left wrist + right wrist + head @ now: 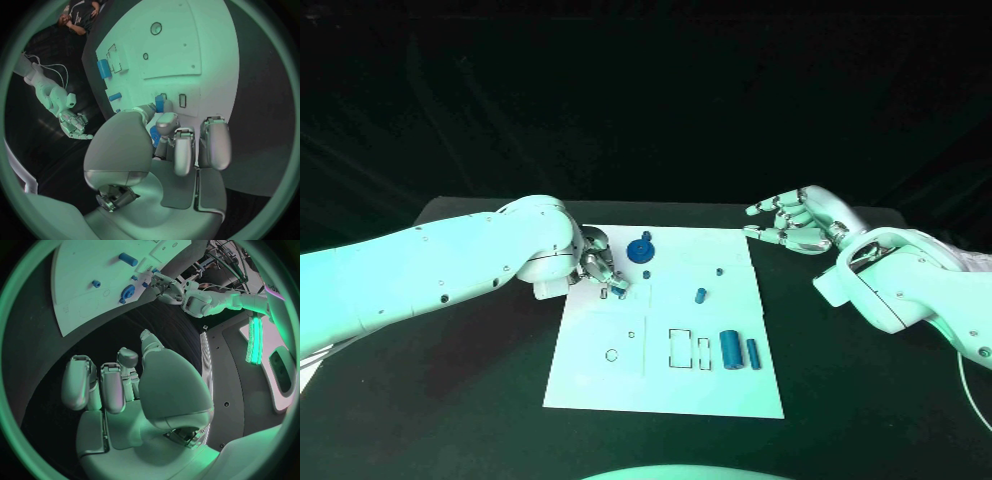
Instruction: Assemble the parts on the task board
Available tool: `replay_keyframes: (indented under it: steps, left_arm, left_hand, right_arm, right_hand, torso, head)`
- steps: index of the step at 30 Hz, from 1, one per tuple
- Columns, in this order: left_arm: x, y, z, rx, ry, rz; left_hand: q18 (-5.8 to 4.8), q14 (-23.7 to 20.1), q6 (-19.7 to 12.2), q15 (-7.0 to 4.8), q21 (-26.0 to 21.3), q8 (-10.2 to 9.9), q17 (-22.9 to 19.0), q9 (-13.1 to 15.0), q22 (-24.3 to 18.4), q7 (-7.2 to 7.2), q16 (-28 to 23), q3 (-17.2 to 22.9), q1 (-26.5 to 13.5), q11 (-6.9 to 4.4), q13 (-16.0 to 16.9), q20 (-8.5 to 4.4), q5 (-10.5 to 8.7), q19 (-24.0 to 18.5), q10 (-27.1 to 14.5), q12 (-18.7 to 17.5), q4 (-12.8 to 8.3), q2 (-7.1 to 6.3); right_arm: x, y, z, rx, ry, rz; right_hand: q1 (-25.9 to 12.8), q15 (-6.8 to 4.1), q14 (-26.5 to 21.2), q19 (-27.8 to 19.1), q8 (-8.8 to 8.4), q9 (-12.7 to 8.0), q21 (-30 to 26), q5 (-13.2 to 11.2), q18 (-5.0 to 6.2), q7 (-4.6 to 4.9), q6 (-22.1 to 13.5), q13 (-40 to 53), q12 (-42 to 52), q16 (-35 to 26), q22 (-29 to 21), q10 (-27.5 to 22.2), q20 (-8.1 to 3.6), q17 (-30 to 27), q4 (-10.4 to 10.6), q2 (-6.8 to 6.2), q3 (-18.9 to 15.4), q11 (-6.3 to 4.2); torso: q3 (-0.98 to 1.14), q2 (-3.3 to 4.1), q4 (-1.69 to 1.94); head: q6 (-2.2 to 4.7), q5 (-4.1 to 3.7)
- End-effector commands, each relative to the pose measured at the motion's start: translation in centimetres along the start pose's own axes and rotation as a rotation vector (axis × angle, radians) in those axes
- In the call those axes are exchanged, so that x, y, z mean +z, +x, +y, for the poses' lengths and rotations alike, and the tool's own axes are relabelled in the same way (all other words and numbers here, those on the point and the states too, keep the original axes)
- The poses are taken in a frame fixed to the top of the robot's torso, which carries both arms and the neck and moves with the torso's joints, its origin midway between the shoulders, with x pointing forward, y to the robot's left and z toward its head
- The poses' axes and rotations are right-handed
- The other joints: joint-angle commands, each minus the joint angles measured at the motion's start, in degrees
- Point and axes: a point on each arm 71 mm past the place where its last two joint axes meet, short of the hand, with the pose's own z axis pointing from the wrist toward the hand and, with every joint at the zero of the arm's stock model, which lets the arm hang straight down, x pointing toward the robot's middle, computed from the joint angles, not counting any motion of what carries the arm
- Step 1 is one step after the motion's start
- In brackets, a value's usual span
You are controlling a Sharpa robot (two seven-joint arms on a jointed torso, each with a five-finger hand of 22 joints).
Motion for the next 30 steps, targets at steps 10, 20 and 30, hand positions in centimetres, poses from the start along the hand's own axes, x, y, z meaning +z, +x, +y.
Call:
replay_keyframes:
  steps: [10, 20, 30]
  left_arm:
    - [-1.0, 0.7, 1.4, -0.125, 0.038, -0.136]
    - [-1.2, 1.5, 1.3, -0.075, 0.052, -0.236]
    - [-1.0, 2.3, 0.6, -0.053, 0.066, -0.263]
  left_hand:
    - [-0.91, 6.03, 0.08, 0.04, 0.48, 0.56, 15.09, 0.60, 2.06, -0.40, 0.17, 10.83, -1.50, -0.07, 0.48, 0.12, -0.29, 0.58, 0.79, 0.64, -9.70, -0.64]
    - [-0.90, 6.03, 0.15, 0.03, 0.43, 0.65, 15.09, 0.79, 2.01, -0.43, 0.17, 11.20, -2.28, -0.07, 0.09, 0.10, -0.40, 0.57, 0.66, 0.30, -9.48, -0.69]
    - [-0.91, 6.03, 0.21, 0.03, 0.46, 0.71, 15.09, 0.87, 2.07, -0.48, 0.17, 11.30, -2.55, -0.10, 0.17, 0.09, -0.44, 0.61, 0.72, 0.38, -9.39, -0.76]
  right_arm:
    - [0.0, 0.2, -0.1, 0.002, -0.006, 0.020]
    - [-0.1, 0.1, -0.1, 0.002, -0.008, 0.024]
    - [-0.1, 0.2, -0.1, 0.002, -0.011, 0.026]
  right_hand:
    - [0.26, -0.24, 3.07, -0.07, -0.01, 0.06, -0.25, 0.27, 0.49, 0.00, 0.44, -0.03, 0.14, -0.36, -0.06, 0.39, -0.34, 2.51, -0.32, 0.28, -0.07, 0.04]
    - [0.26, -0.24, 3.07, -0.07, -0.01, 0.06, -0.25, 0.27, 0.49, 0.00, 0.44, -0.03, 0.14, -0.36, -0.06, 0.39, -0.34, 2.51, -0.32, 0.28, -0.07, 0.04]
    - [0.26, -0.24, 3.07, -0.07, -0.01, 0.06, -0.25, 0.27, 0.49, 0.00, 0.44, -0.03, 0.14, -0.36, -0.06, 0.39, -0.34, 2.51, -0.32, 0.28, -0.07, 0.04]
  torso:
    - [0.17, -0.02, 0.29]
    - [0.12, -0.02, 0.23]
    - [0.04, -0.04, 0.22]
  head:
    - [-0.27, 0.41]
    - [-0.34, 0.45]
    - [-0.42, 0.31]
